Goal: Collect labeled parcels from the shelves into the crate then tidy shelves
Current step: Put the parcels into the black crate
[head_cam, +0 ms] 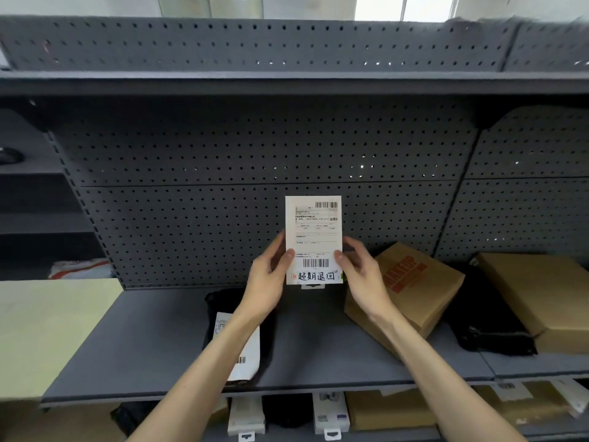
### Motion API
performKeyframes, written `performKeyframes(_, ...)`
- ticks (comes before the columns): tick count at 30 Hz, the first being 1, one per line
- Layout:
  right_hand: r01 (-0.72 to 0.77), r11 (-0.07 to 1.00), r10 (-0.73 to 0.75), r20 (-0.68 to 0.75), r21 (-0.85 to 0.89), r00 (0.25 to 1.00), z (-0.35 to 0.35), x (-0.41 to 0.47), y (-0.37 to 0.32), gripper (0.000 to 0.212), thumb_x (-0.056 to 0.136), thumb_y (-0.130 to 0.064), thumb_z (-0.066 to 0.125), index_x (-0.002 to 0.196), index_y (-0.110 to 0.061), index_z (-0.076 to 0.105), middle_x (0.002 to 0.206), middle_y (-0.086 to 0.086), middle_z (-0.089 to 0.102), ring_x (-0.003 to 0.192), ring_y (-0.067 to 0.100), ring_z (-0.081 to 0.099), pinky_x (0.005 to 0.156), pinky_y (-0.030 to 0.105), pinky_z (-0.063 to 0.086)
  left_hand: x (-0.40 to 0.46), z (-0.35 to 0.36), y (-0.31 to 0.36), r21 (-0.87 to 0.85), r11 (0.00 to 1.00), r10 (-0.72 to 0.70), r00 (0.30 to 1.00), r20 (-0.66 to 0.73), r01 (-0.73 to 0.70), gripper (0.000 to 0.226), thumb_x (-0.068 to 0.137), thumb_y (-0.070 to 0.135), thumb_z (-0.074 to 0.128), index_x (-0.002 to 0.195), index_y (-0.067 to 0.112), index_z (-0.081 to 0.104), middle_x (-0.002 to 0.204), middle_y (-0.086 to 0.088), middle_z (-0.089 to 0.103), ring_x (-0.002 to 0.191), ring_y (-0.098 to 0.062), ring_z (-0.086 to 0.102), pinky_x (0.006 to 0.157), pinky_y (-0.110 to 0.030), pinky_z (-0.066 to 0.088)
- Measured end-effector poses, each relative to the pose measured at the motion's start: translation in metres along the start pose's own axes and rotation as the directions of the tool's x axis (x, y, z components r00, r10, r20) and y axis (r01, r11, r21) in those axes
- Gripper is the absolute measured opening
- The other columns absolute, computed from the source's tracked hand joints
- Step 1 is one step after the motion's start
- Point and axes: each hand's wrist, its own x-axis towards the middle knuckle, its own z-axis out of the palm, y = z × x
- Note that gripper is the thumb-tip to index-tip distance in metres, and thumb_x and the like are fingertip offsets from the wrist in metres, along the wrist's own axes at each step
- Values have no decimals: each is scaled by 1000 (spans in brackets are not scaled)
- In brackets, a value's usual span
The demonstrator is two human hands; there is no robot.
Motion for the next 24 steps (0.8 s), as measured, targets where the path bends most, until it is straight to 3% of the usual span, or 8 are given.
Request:
performKeyframes(4,43,999,-42,-8,13,999,-1,4,-7,30,99,-8,54,128,-14,55,108,-8,70,101,1,66,83,14,49,0,1,11,7,1000,24,1000,-16,-24,44,105,15,49,148,25,48,126,11,69,117,-1,63,101,-20,49)
performKeyframes(9,86,996,-86,-6,12,996,-1,2,-11,30,99,-9,55,117,-33,54,112,-7,68,104,3,65,88,17,50,-3,0,14,20,999,35,999,-11,-35,43,106,15,48,148,23,48,128,12,68,120,-4,62,105,-26,49)
performKeyframes(15,94,995,-94,-4,21,996,-2,0,-12,29,99,-7,54,118,-28,54,108,-10,68,100,0,65,87,17,50,-4,1,15,48,998,49,999,0,-49,44,106,14,47,150,21,45,132,11,66,122,-3,60,106,-24,48)
performKeyframes(20,102,995,-102,5,-4,995,-3,-1,-14,30,99,-9,55,117,-32,53,106,-7,69,99,2,66,87,20,52,-7,0,18,27,998,50,999,-1,-50,43,106,12,46,149,19,47,130,8,67,119,-4,63,96,-15,49)
performKeyframes(24,94,995,-94,20,-27,995,-3,-1,-12,26,99,-10,55,122,-24,54,109,-6,69,100,2,66,89,21,52,-9,-1,20,21,998,51,999,1,-51,42,106,10,46,147,17,48,129,8,68,117,-3,64,91,-13,49)
